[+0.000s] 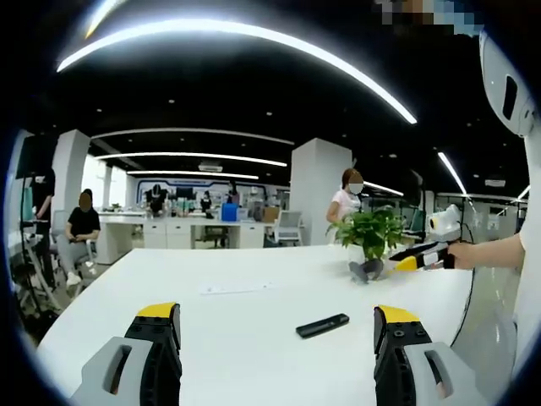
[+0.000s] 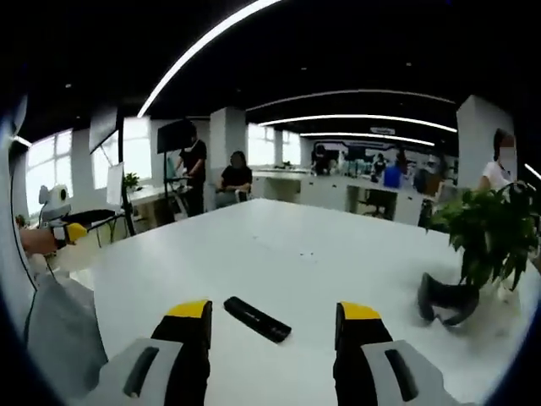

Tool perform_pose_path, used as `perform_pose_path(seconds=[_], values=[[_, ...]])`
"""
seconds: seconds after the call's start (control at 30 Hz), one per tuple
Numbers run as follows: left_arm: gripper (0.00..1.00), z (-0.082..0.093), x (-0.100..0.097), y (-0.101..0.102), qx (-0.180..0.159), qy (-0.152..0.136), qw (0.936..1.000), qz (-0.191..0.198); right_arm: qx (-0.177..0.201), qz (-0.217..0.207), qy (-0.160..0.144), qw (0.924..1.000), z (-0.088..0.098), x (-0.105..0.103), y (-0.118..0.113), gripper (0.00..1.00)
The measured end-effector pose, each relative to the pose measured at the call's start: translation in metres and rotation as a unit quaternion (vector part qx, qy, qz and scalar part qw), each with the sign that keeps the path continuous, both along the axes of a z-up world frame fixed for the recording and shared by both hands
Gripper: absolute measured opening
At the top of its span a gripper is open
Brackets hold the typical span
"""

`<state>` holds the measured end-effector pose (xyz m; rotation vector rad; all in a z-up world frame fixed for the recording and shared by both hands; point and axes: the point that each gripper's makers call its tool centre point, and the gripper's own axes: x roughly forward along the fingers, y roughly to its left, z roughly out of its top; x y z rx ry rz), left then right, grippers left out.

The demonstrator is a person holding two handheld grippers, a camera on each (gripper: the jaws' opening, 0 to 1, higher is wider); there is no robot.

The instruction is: Press the specified remote control buttons in sequence, fully releasing each button before pressing the next.

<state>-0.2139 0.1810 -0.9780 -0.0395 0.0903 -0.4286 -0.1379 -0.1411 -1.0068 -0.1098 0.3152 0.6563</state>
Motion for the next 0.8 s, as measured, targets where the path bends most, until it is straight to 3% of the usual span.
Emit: perform_pose_path(seconds=[0.13, 0.37, 0.43, 0.6, 0.8], values=[[0.99, 0.001, -0.006, -0.003, 0.002, -0.002, 1.0, -0.002, 0.036, -0.031, -0.001, 0.9989, 0.005, -0.025, -0.008, 0.62], [0.99, -0.004, -0.015, -0.003, -0.005, 0.002, 1.0, 0.003, 0.062, -0.08, -0.018, 0.9947, 0.009, -0.054, -0.027, 0.73], [0.99, -0.007, -0.018, -0.003, -0.005, 0.004, 1.0, 0.004, 0.058, -0.093, -0.026, 0.9937, 0.009, -0.059, -0.033, 0.76], [0.99, -0.013, -0.025, 0.0, -0.01, 0.009, 0.9999, 0.01, 0.104, -0.128, -0.039, 0.9855, 0.012, -0.066, -0.043, 0.86], [0.99, -0.015, -0.031, 0.002, -0.014, 0.009, 0.9997, 0.015, 0.132, -0.156, -0.068, 0.9767, 0.024, -0.073, -0.049, 0.98]])
